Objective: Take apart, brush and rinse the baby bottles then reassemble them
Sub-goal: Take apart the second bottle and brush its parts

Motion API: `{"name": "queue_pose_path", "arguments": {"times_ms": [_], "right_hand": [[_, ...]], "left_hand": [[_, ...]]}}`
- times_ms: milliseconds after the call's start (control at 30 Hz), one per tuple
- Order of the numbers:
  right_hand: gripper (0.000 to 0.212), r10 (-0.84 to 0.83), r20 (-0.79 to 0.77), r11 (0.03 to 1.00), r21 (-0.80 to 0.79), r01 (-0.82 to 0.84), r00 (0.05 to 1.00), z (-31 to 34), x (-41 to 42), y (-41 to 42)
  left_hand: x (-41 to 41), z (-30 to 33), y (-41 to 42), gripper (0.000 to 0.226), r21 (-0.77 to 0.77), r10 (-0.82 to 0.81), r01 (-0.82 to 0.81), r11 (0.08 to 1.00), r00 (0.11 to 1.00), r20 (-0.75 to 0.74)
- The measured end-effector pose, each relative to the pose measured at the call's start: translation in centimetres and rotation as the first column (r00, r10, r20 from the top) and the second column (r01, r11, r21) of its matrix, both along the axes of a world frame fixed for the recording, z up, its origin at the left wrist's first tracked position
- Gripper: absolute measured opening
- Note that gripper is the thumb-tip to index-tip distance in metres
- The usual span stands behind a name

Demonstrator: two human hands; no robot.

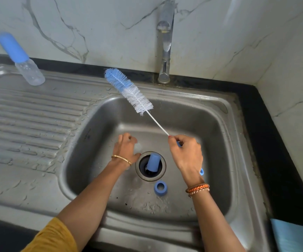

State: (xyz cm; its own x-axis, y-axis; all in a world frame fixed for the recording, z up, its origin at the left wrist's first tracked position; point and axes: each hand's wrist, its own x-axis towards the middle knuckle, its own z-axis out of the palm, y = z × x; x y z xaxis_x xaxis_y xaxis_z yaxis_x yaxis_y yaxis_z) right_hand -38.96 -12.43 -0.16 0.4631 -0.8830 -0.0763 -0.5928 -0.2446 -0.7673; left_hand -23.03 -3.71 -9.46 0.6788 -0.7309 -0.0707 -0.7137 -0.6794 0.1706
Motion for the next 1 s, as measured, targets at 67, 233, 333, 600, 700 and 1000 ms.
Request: {"name": "queue_pose_path", "arguments": {"times_ms": [67,233,333,600,700,1000], "right_hand": [[0.022,-0.005,-0.003,1.0,-0.001,0.005,1.0,0.0,-0.1,-0.1],[0.024,-0.027,-0.002,1.0,0.001,0.027,1.0,0.0,-0.4,-0.6],[0.025,-0.041,-0.001,0.999,0.001,0.041,0.999,-0.1,-0.6,-0.9],[0.025,0.015,-0.051,0.999,-0.037,-0.017,0.999,0.1,-0.6,-0.8],[0.025,0.03,-0.076,0.998,-0.048,-0.034,0.997,0.1,-0.4,-0.7],[0.035,0.043,-0.075,0.985,-0.162,-0.055,0.996,0.0,-0.4,-0.9]], "left_hand": [[-0.7,0.4,-0.3,0.038,0.0,-0.081,0.081,0.997,0.997,-0.002],[-3.5,0.5,-0.6,0.035,0.119,-0.306,0.338,0.934,0.924,-0.227],[-6.0,-0.3,-1.0,0.05,0.228,-0.513,0.592,0.773,0.795,-0.325],[-10.0,-2.9,-1.8,0.054,0.483,-0.712,0.71,0.512,0.666,-0.222],[-9.4,-3.1,-1.9,0.055,0.384,-0.634,0.681,0.623,0.728,-0.261],[-0.6,5.3,-1.4,0.018,-0.461,-0.001,-0.69,0.558,0.555,-0.832]]}}
